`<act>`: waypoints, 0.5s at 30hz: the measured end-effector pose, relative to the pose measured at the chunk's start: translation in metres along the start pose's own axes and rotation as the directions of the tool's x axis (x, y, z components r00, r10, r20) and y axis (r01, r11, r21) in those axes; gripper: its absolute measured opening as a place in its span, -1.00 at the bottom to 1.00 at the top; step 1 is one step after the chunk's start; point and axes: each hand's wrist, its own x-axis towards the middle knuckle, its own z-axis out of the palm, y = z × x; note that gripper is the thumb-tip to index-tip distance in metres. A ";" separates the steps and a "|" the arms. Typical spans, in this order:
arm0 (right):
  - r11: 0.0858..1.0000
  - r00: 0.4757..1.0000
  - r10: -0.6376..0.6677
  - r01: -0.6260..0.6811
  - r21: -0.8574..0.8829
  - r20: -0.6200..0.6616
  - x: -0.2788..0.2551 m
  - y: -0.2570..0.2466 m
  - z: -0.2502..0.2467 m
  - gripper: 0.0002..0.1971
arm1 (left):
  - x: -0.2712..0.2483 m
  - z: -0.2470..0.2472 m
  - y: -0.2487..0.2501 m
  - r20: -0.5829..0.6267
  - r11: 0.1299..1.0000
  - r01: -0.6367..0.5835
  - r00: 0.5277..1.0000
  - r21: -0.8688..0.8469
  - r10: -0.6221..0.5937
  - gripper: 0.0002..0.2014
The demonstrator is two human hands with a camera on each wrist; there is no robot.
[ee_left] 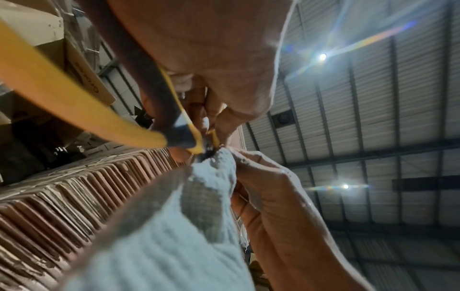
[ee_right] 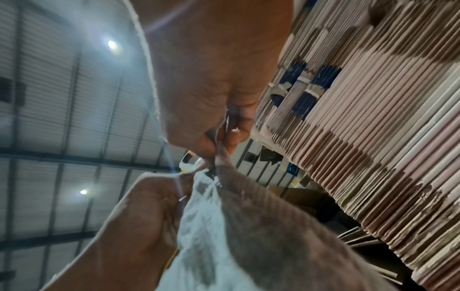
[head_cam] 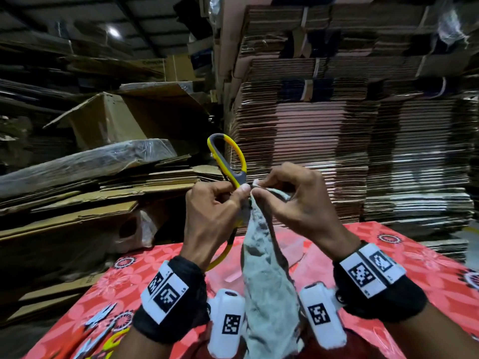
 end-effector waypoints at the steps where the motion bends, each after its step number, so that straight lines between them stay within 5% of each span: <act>1: 1.000 0.999 0.024 -0.024 -0.001 -0.027 0.002 0.004 -0.003 -0.88 | 0.000 0.000 0.000 -0.011 1.000 -0.010 1.000 0.026 0.010 -0.53; 5: 0.982 0.975 0.189 -0.186 0.034 -0.115 0.006 0.025 -0.020 -0.90 | -0.001 0.002 0.003 -0.007 0.997 -0.028 1.000 0.076 0.029 -0.52; 11: 0.999 1.000 0.012 -0.013 0.042 0.010 -0.002 0.003 0.001 -0.87 | 0.000 -0.003 0.006 0.019 0.997 -0.034 0.999 0.070 0.032 -0.53; 15: 0.995 0.997 0.077 -0.076 0.059 -0.021 0.005 0.016 -0.015 -0.87 | 0.000 -0.002 0.007 0.017 0.998 -0.012 1.000 0.067 0.011 -0.54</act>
